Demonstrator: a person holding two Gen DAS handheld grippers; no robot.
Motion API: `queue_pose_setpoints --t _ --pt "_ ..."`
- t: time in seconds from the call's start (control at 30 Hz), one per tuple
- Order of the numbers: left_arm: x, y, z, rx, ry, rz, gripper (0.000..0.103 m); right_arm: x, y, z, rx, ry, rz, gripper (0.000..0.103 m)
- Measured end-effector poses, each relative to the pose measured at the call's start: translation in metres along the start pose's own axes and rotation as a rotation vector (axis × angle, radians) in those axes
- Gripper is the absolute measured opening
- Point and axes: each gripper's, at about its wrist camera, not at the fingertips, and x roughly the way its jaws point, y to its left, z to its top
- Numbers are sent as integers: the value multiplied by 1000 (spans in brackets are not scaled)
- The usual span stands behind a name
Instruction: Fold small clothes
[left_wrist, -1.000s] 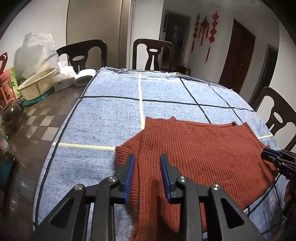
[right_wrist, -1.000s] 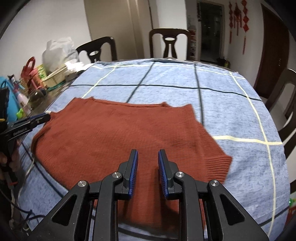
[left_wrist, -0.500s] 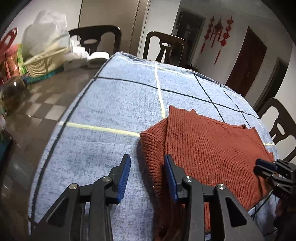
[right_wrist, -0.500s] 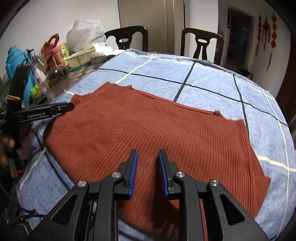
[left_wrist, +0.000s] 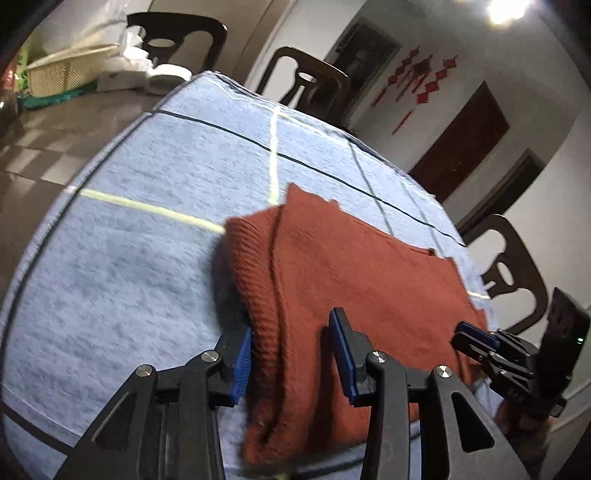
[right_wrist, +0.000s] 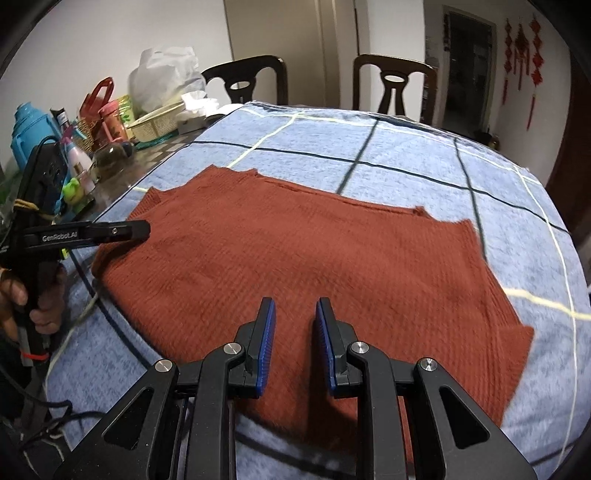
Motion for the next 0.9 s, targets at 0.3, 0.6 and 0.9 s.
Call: queue_pose_setpoints --t 0.3,0.6,0.9 --pt "-8 -20 13 40 -25 -32 15 -25 -29 -14 83 -41 -33 23" --pt "-10 -104 39 176 -52 -167 15 -48 -57 -28 172 -91 -55 23" --pt "69 -166 15 251 153 -270 15 -63 -77 -38 251 -119 -32 23"
